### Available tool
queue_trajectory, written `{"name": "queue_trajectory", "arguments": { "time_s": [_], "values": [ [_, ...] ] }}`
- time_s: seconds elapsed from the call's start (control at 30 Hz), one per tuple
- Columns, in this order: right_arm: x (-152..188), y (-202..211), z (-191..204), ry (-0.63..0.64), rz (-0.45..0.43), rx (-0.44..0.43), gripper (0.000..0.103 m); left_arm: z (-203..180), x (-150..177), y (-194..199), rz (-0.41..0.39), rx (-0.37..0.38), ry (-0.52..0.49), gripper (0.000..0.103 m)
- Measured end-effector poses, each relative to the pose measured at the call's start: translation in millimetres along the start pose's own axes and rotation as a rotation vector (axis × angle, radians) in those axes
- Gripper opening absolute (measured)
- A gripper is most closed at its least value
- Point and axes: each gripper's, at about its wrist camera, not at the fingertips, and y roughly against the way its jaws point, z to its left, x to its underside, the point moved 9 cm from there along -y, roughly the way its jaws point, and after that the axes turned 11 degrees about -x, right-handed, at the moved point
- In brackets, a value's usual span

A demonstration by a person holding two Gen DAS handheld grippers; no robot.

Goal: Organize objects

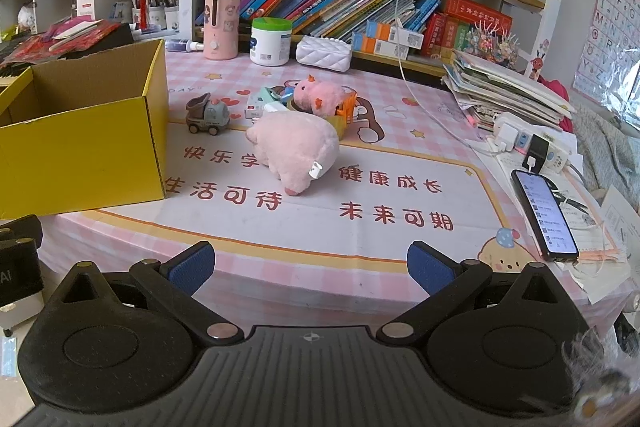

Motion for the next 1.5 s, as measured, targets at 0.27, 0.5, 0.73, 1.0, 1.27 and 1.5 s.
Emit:
{"name": "queue_trajectory", "arguments": {
  "time_s": [0.27, 0.5, 0.73, 1.0, 1.27, 1.5],
  "values": [
    [-0.1, 1.6, -3.0, -0.002, -0.001, 0.0, 0.103, -3.9, -0.9, 1.7, -0.001, -0.001, -0.006, 0.103],
    [0.0, 1.5, -2.7, -0.001, -0.001, 0.0, 0.103, -4.9, 0.0, 2.1, 0.002, -0.005, -0.006, 0.103],
    [0.1, 1.9, -3.2, -0.001, -0.001, 0.001, 0.103, -3.9, -0.3, 2.1, 0.003, -0.008, -0.002, 0.103],
    [-0.3, 2.4, -5.0, -0.002, -0.004, 0.003, 0.103, -5.0, -2.6, 3.7, -0.002, -0.005, -0.008, 0.103],
    [-0.2, 5.9, -9.0, -0.006, -0.014, 0.008, 0.103, -9.7, -4.3, 6.9, -0.012, 0.0, -0.013, 0.103],
    [-3.2, 5.2, -11.4, -0.008, -0.018, 0.011, 0.103, -11.9, -8.4, 6.0, -0.017, 0.001, -0.01, 0.103]
  ]
}}
